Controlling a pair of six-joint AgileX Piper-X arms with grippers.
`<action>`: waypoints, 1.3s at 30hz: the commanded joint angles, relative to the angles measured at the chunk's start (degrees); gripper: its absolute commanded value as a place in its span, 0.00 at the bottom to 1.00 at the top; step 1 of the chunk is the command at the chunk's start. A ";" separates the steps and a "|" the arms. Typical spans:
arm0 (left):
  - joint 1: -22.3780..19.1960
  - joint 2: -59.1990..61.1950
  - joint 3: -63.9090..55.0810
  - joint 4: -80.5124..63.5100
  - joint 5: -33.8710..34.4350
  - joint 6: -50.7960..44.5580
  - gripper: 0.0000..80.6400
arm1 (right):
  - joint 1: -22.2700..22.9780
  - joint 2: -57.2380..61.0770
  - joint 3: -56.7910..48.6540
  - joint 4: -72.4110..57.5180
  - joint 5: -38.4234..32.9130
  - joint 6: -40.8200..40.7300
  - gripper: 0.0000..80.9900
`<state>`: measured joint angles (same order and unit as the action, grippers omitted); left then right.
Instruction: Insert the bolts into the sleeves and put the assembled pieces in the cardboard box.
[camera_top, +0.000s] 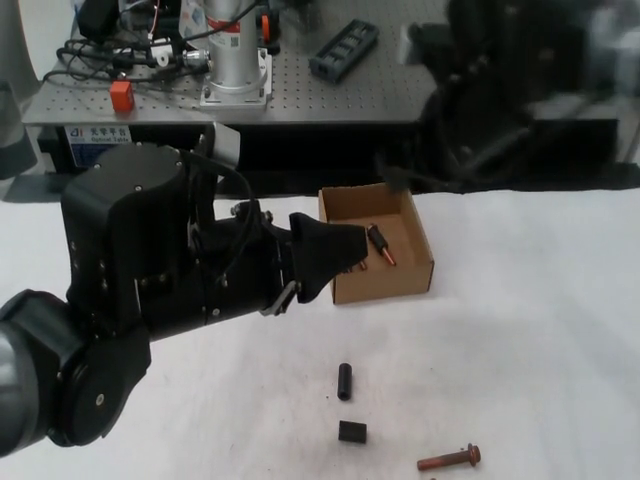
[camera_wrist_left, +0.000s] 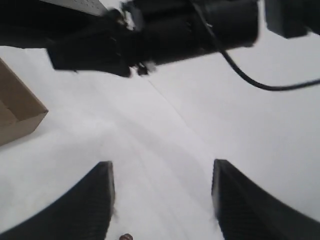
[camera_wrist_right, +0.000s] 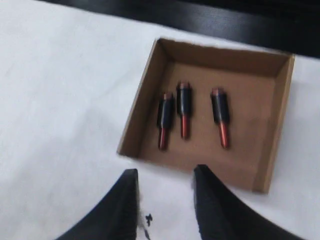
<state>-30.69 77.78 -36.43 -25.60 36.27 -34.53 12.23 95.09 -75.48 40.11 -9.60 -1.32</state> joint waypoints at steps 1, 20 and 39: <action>0.58 -0.04 -0.10 -0.69 -0.12 1.74 0.52 | 2.62 -3.24 6.38 3.74 -1.05 -0.85 0.34; 13.80 -0.32 -0.10 1.94 7.36 2.27 0.52 | 15.57 -2.24 22.06 13.33 3.44 -32.95 0.34; 18.96 -0.32 -0.10 1.94 11.97 3.30 0.52 | 23.27 1.97 25.39 2.18 10.37 -39.34 0.34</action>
<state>-11.88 77.78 -36.43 -23.00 47.54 -32.46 35.33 96.75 -50.12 43.69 0.59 -40.16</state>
